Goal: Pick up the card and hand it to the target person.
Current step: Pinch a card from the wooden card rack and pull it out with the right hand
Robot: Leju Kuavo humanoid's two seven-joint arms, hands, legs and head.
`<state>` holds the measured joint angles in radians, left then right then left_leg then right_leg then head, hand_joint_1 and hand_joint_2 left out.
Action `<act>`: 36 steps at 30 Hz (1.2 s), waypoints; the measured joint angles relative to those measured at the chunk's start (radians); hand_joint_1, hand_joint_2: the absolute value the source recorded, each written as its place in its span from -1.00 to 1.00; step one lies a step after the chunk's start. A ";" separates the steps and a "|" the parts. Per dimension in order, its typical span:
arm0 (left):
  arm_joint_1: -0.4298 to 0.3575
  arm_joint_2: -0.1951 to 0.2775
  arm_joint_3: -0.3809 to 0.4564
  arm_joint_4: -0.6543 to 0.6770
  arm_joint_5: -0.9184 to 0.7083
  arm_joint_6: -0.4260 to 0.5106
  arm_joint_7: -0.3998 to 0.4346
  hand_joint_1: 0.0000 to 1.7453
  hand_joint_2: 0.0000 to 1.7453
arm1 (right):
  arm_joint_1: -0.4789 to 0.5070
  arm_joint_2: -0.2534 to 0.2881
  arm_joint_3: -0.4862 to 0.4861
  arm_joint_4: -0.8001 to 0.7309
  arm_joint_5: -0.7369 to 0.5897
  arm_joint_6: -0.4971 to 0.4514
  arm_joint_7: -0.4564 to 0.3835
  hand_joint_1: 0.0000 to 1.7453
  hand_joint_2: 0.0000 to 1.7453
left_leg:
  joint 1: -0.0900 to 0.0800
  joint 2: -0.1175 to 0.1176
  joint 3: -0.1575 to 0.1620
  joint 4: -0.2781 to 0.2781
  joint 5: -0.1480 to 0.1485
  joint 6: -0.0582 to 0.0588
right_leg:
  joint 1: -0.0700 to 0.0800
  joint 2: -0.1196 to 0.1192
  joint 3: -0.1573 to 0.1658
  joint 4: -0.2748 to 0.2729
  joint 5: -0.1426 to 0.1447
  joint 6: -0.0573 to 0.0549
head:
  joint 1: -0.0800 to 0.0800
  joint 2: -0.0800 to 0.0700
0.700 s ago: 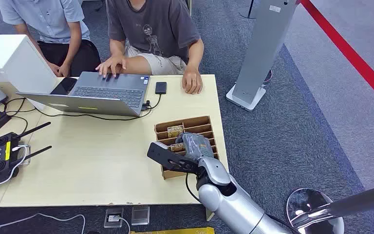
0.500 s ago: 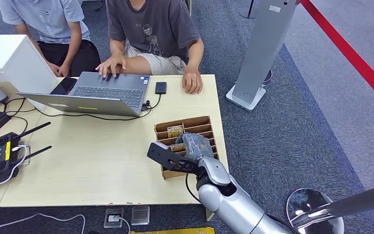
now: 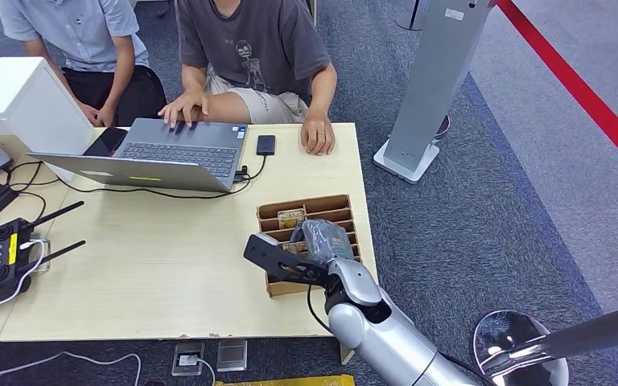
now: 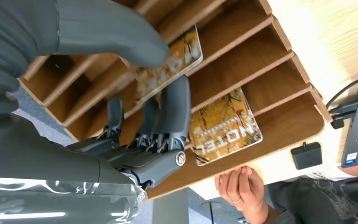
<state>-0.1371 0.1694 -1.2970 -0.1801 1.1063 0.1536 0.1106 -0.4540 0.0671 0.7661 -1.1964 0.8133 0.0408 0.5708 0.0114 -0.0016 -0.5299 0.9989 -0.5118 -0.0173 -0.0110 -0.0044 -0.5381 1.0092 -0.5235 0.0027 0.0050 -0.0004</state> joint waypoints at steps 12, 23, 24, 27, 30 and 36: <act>0.000 0.000 0.000 0.000 -0.001 -0.001 -0.001 -1.00 1.00 | 0.001 0.000 -0.004 0.004 -0.001 -0.003 -0.008 0.68 1.00 | 0.000 0.000 0.000 0.000 0.000 0.000 | 0.000 0.000 0.000 0.000 0.000 0.000 | 0.000 0.000; -0.001 0.000 0.000 0.000 0.009 0.006 -0.008 -1.00 1.00 | 0.001 0.000 -0.006 0.005 0.002 -0.015 -0.014 0.68 1.00 | 0.000 0.000 0.000 0.000 0.000 0.000 | 0.000 0.000 0.000 0.000 0.000 0.000 | 0.000 0.000; -0.001 0.000 0.000 0.000 0.010 0.007 -0.008 -1.00 1.00 | 0.001 0.000 -0.006 0.005 0.003 -0.016 -0.015 0.68 1.00 | 0.000 0.000 0.000 0.000 0.000 0.000 | 0.000 0.000 0.000 0.000 0.000 0.000 | 0.000 0.000; 0.000 0.000 0.000 0.000 0.010 0.008 -0.008 -1.00 1.00 | 0.001 0.000 -0.006 0.005 0.007 -0.021 -0.021 0.68 1.00 | 0.000 0.000 0.000 0.000 0.000 0.000 | 0.000 0.000 0.000 0.000 0.000 0.000 | 0.000 0.000; 0.000 0.000 0.000 0.000 0.012 0.008 -0.008 -1.00 1.00 | 0.001 0.000 -0.006 0.004 0.009 -0.026 -0.026 0.68 1.00 | 0.000 0.000 0.000 0.000 0.000 0.000 | 0.000 0.000 0.000 0.000 0.000 0.000 | 0.000 0.000; 0.003 0.000 0.000 0.000 0.019 0.009 -0.008 -1.00 1.00 | 0.005 -0.008 -0.010 -0.053 0.003 -0.041 -0.041 0.68 1.00 | 0.000 0.000 0.000 0.000 0.000 0.000 | 0.000 0.000 0.000 0.000 0.000 0.000 | 0.000 0.000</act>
<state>-0.1344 0.1698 -1.2970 -0.1801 1.1253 0.1623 0.1026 -0.4488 0.0588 0.7557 -1.2494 0.8161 0.0000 0.5302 0.0114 -0.0015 -0.5298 0.9989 -0.5118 -0.0173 -0.0110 -0.0044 -0.5383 1.0092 -0.5235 0.0027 0.0048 -0.0004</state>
